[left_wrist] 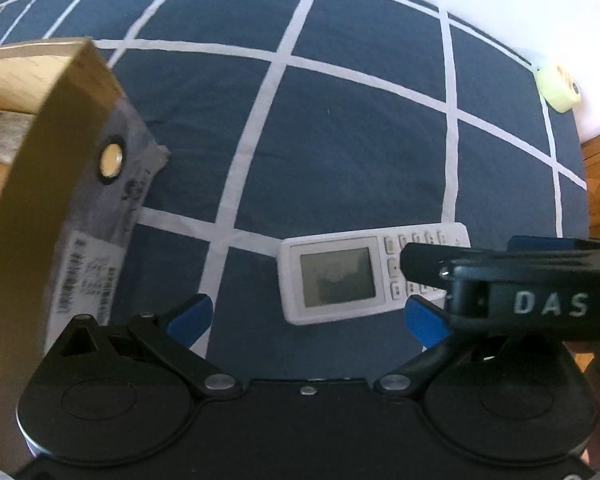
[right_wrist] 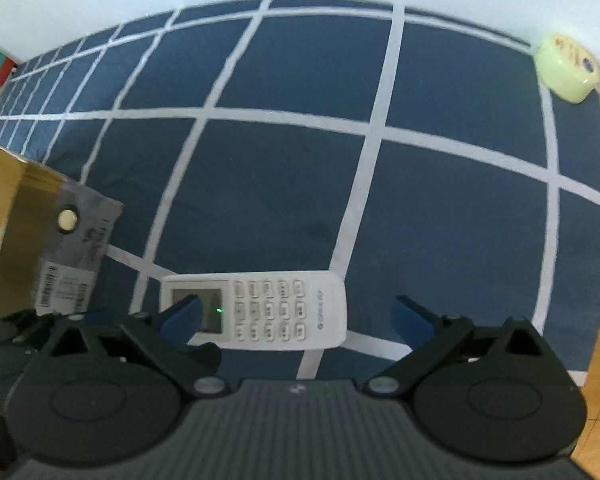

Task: Organize objects
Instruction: 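Close the right gripper on the white air-conditioner remote, then lift the air-conditioner remote with the right gripper and carry it over the box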

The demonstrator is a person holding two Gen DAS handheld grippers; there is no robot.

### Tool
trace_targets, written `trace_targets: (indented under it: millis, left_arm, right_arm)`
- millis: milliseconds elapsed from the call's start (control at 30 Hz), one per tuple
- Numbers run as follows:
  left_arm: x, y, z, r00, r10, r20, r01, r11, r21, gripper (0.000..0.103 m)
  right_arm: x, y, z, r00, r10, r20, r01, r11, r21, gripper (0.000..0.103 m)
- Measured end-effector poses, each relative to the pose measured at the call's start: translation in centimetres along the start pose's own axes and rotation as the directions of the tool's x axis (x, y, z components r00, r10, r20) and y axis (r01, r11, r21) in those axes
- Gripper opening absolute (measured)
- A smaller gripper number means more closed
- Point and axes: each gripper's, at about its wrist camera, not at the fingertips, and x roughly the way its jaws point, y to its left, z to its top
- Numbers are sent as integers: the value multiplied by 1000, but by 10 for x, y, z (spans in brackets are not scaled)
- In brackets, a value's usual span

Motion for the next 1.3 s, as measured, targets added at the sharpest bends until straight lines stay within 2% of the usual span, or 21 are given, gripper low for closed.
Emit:
trace_targets:
  millis: [200,267,433,633,767,867,1300]
  left_arm:
    - [10,-1,7,1000,-18,-11,18,1000,0,103]
    - [12,-1,7,1000,-27,-12,27,1000,-1,103]
    - [13,-2,7,998,-53,-19,53,999,1,101]
    - [14,1,8,997,-75,-18,75,997,-3,90]
    - [15,3,10,995,-96,-24,96,995,-13,83]
    - [15,3,11,992,-121,-25,120,993,-15,78]
    - [3,-1,9,995,-101,-3,101,995,23,76]
  right_arm:
    - [14,-3,5,1000,2,-29,-2,1000,1,99]
    - [16,-3,5,999,2,-39,-2,1000,-1,92]
    - [20,-1,6,998,1,-55,-2,1000,-5,87]
    - [21,1,7,999,6,-54,-7,1000,-14,83]
    - [20,4,9,998,29,-57,-29,999,-12,73]
    - [19,4,9,998,24,-56,-24,1000,-5,73]
    - [9,6,3,999,34,-21,-33,999,33,72]
